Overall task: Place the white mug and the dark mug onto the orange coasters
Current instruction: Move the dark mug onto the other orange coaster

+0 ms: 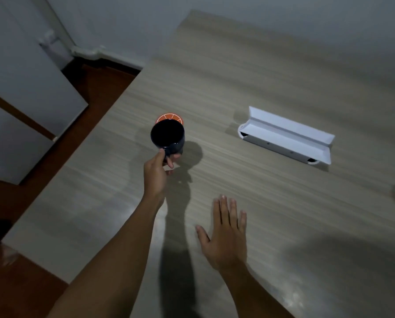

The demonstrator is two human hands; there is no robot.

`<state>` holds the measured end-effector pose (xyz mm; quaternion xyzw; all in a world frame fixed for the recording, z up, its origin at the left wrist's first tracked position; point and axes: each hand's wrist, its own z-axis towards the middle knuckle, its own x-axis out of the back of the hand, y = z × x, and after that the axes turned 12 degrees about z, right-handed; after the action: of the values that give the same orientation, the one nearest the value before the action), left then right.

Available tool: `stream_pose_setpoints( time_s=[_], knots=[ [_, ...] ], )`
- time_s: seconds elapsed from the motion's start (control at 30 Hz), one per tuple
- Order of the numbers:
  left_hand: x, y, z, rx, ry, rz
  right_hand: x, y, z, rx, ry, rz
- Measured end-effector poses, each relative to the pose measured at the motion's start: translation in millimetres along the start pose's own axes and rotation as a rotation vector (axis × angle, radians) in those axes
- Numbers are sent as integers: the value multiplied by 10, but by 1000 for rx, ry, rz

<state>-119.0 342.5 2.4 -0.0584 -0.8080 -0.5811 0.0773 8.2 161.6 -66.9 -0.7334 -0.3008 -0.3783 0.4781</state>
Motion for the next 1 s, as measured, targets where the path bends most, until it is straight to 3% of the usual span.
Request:
stream_pose_setpoints(
  time_s=[0.5,1.0],
  knots=[
    [-146,171,912,47,104,10,-1,5,75,-27,-16,15],
    [-175,127,1142,59,84,37,-28,22,78,-26,0,22]
  ],
)
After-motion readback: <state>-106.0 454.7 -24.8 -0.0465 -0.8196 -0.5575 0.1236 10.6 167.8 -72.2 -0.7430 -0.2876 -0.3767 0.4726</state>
